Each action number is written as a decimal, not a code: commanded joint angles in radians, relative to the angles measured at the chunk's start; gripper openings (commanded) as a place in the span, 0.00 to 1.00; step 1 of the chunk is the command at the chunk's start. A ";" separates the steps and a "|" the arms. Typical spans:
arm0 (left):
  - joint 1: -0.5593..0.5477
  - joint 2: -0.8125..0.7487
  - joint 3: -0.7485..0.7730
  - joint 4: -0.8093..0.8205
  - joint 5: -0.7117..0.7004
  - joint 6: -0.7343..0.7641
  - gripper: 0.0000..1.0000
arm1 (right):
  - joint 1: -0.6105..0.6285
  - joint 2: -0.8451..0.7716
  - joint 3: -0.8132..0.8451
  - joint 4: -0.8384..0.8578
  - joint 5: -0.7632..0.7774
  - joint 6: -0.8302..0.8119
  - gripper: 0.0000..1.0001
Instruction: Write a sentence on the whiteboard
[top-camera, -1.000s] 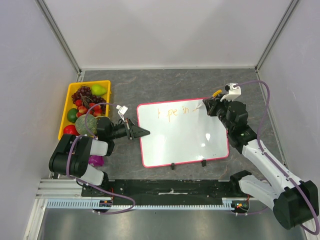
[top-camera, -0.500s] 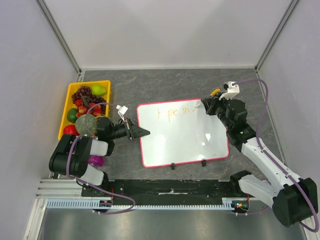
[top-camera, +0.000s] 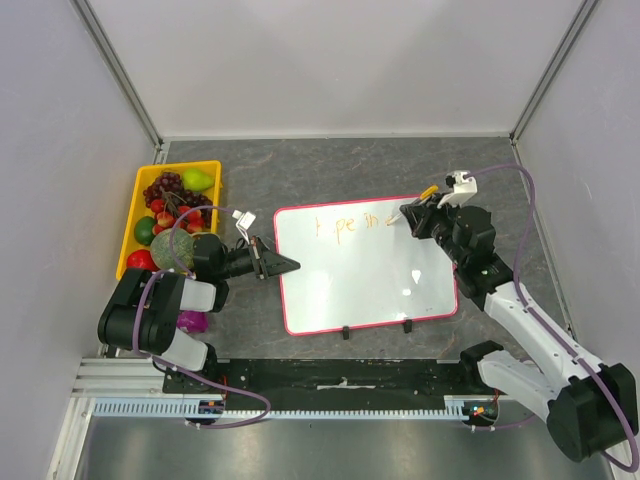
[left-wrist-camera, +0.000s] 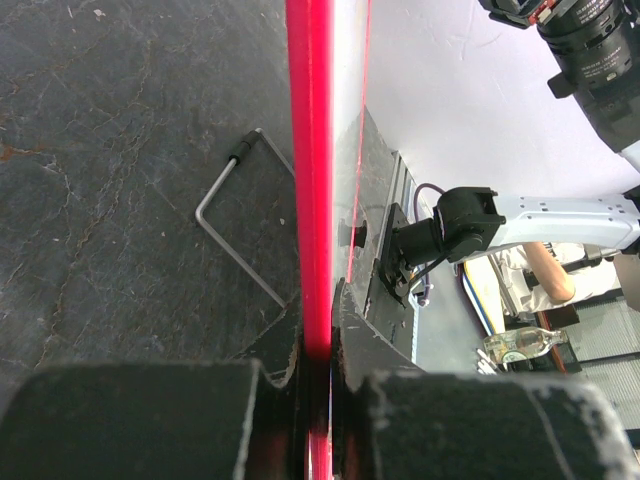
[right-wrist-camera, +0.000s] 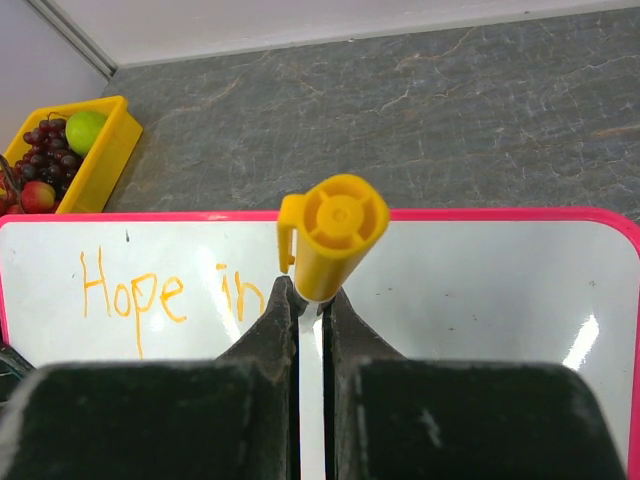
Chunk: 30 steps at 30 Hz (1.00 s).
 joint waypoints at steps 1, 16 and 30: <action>-0.002 0.011 0.003 -0.037 -0.071 0.162 0.02 | -0.002 -0.011 -0.026 -0.071 0.023 -0.024 0.00; -0.001 0.011 0.003 -0.039 -0.071 0.162 0.02 | -0.004 -0.023 0.029 -0.083 0.137 -0.010 0.00; -0.002 0.011 0.003 -0.039 -0.071 0.162 0.02 | -0.004 -0.019 0.109 -0.075 0.125 -0.009 0.00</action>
